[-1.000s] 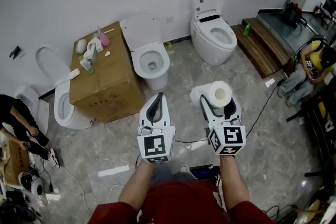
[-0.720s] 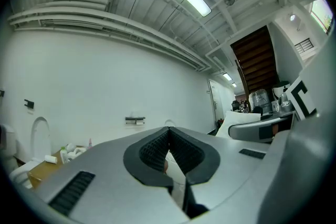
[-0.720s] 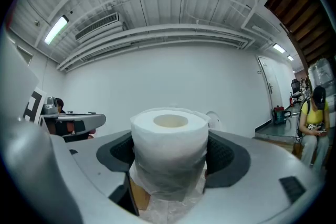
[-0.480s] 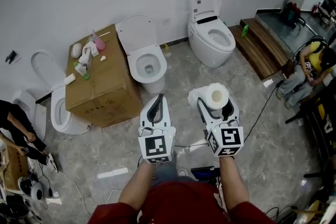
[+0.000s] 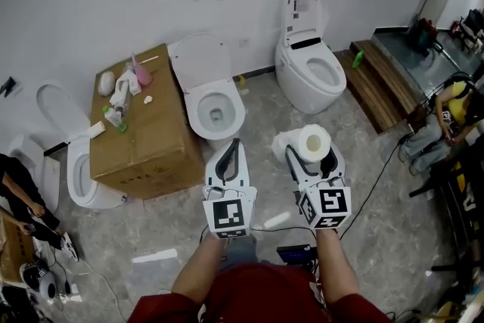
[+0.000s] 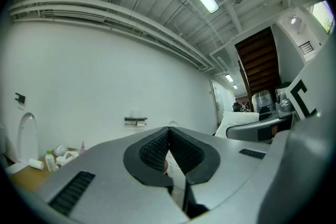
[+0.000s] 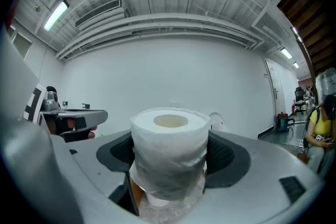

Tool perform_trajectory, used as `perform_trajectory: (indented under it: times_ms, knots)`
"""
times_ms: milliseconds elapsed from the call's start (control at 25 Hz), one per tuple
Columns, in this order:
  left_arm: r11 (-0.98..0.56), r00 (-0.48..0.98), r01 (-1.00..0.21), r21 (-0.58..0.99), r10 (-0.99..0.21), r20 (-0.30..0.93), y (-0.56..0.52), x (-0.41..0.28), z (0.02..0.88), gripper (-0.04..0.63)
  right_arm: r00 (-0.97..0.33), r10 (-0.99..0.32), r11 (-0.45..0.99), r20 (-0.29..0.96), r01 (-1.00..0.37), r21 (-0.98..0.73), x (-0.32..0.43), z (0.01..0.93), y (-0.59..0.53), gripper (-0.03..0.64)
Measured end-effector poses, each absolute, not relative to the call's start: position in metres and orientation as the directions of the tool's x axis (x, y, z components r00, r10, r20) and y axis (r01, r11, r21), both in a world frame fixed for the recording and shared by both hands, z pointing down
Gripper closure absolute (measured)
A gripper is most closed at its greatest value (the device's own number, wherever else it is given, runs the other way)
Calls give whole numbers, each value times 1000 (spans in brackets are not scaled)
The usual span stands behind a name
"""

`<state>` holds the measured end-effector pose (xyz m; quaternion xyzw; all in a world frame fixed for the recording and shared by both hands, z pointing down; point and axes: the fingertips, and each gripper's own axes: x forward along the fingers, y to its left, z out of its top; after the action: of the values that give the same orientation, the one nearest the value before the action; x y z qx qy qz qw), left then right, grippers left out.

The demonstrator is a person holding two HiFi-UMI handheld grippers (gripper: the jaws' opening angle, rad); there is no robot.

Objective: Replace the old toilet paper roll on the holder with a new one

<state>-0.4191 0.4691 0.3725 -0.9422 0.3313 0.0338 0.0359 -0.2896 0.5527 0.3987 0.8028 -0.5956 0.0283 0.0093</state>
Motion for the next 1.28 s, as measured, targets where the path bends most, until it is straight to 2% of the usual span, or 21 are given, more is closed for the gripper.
perform_trajectory:
  times_ms: [400,840,1280]
  knots:
    - [-767,767,-641,-37,-636,-83,348,-412,367,580,286,-956,-286,70,-958,15,-280,386,436,225]
    - [-755,756,-654,-44,-651,-70,290,-396,373,580,290,-955,-290,67,-957,20,-264,386,381,225]
    - [-733,737,-676,-81,-675,-46,219,-321,380,580,282,-957,-284,59,-959,-19,-185,397,307,225]
